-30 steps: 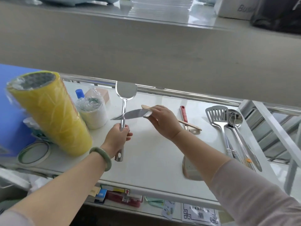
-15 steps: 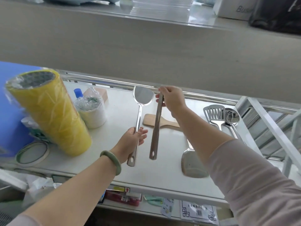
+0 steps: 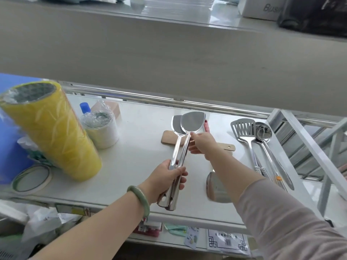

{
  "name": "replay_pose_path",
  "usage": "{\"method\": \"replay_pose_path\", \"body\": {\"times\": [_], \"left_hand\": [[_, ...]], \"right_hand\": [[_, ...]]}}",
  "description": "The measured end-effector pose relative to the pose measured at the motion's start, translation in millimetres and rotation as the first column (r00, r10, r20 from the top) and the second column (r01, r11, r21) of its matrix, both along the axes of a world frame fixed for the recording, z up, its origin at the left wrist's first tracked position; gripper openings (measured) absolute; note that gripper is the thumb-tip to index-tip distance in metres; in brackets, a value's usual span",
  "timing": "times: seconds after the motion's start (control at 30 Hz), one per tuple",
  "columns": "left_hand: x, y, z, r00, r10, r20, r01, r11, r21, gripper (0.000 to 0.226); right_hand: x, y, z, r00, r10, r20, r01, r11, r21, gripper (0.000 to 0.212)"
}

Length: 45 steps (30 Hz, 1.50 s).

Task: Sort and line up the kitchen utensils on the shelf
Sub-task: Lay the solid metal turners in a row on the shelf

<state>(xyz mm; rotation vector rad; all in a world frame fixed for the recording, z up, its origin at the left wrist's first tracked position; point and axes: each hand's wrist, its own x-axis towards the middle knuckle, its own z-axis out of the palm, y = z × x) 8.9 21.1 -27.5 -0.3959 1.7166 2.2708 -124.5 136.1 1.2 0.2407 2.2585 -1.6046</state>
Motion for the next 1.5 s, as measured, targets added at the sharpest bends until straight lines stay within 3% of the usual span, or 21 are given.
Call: {"method": "replay_pose_path", "body": {"times": [0.07, 0.13, 0.17, 0.23, 0.33, 0.47, 0.73, 0.97, 1.27, 1.4, 1.5], "left_hand": [[0.6, -2.1, -2.9, 1.000, 0.023, 0.005, -0.022, 0.999, -0.026, 0.026], [0.3, -6.7, -5.3, 0.999, 0.049, 0.012, -0.048, 0.998, -0.044, 0.024], [0.1, -8.9, -6.5, 0.998, 0.060, 0.013, -0.060, 0.997, -0.058, 0.023], [-0.7, -12.6, -8.8, 0.997, 0.075, 0.013, -0.074, 0.994, -0.085, 0.024], [-2.3, -14.2, -10.1, 0.997, 0.080, 0.008, -0.078, 0.990, -0.117, 0.025], [-3.8, -12.2, -11.0, 0.996, 0.091, 0.009, -0.090, 0.990, -0.113, 0.017], [-8.1, -9.0, -16.2, 0.989, 0.144, 0.017, -0.142, 0.983, -0.114, 0.006], [-15.1, -6.4, -18.4, 0.979, 0.204, 0.016, -0.201, 0.973, -0.110, 0.006], [-18.1, -9.0, -17.3, 0.965, 0.260, 0.045, -0.254, 0.961, -0.106, 0.006], [-15.8, -6.8, -17.4, 0.973, 0.232, 0.019, -0.228, 0.967, -0.114, 0.019], [-15.4, -0.3, -14.4, 0.980, 0.200, 0.001, -0.199, 0.974, -0.107, 0.019]], "right_hand": [[-3.0, 17.5, -4.3, 0.986, 0.066, -0.150, -0.003, 0.923, 0.384, 0.036], [0.2, 36.3, -10.3, 0.966, 0.136, -0.221, 0.063, 0.702, 0.709, 0.031], [3.4, 44.1, -13.7, 0.969, 0.142, -0.204, 0.071, 0.630, 0.773, 0.027], [8.7, 53.7, -23.8, 0.982, 0.135, -0.131, 0.027, 0.587, 0.809, 0.029], [9.3, 58.6, -37.5, 0.983, 0.166, -0.080, -0.045, 0.636, 0.770, 0.039], [7.6, 63.2, -38.3, 0.980, 0.168, -0.107, -0.041, 0.695, 0.717, 0.029], [6.4, 84.8, -29.6, 0.974, 0.028, -0.224, 0.151, 0.655, 0.741, 0.030], [4.2, 99.1, -2.7, 0.941, 0.036, -0.337, 0.195, 0.755, 0.626, 0.034], [-8.1, 117.3, 39.0, 0.856, -0.165, -0.490, 0.352, 0.881, 0.318, 0.018], [-2.1, 121.3, 50.0, 0.923, -0.255, -0.289, 0.233, 0.966, -0.108, 0.035], [4.7, 117.6, 51.5, 0.988, -0.026, -0.155, 0.005, 0.990, -0.139, 0.032]]}}
